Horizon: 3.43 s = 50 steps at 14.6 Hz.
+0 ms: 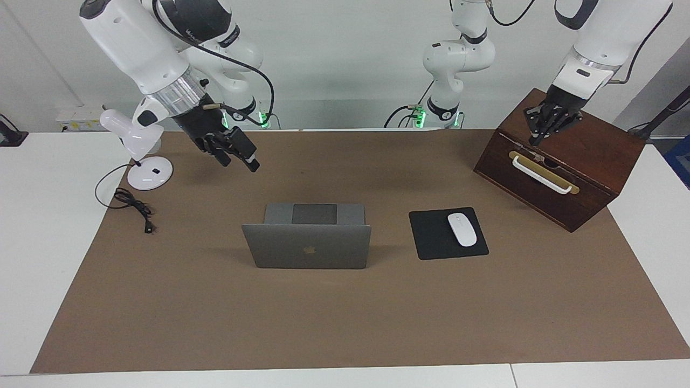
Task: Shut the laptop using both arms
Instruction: 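Raise the right gripper above the laptop screen while the left gripper approaches the base, then lower the right gripper behind the laptop screen while the left gripper holds the base edge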
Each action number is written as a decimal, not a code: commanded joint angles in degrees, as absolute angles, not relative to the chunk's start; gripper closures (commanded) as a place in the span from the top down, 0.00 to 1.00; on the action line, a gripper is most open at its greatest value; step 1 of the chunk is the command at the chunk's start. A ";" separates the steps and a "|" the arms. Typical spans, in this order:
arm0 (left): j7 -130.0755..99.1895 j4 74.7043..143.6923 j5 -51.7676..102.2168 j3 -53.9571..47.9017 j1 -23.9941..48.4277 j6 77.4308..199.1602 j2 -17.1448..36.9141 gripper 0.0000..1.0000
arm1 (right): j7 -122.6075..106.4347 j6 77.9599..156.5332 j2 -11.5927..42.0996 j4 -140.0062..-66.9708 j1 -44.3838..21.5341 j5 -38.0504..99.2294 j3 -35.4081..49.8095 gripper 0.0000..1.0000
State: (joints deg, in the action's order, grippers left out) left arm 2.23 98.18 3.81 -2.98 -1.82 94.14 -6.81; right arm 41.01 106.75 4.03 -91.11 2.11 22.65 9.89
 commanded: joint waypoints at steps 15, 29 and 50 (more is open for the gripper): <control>-2.63 134.62 7.03 -2.90 20.90 139.10 -19.78 0.00 | 63.46 129.09 10.98 -91.67 2.99 26.27 17.04 0.00; -8.53 145.55 7.03 -2.81 34.98 182.53 -3.26 0.00 | 53.11 134.22 19.69 -91.23 2.20 21.64 19.25 0.00; -8.17 141.07 7.12 -2.64 38.06 200.74 14.76 0.00 | 34.98 129.38 20.83 -91.76 1.93 8.00 19.42 0.00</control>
State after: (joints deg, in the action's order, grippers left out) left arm -8.33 143.06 6.29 -3.55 36.76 199.46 11.99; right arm 36.51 128.67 20.33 -91.57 1.57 9.31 18.79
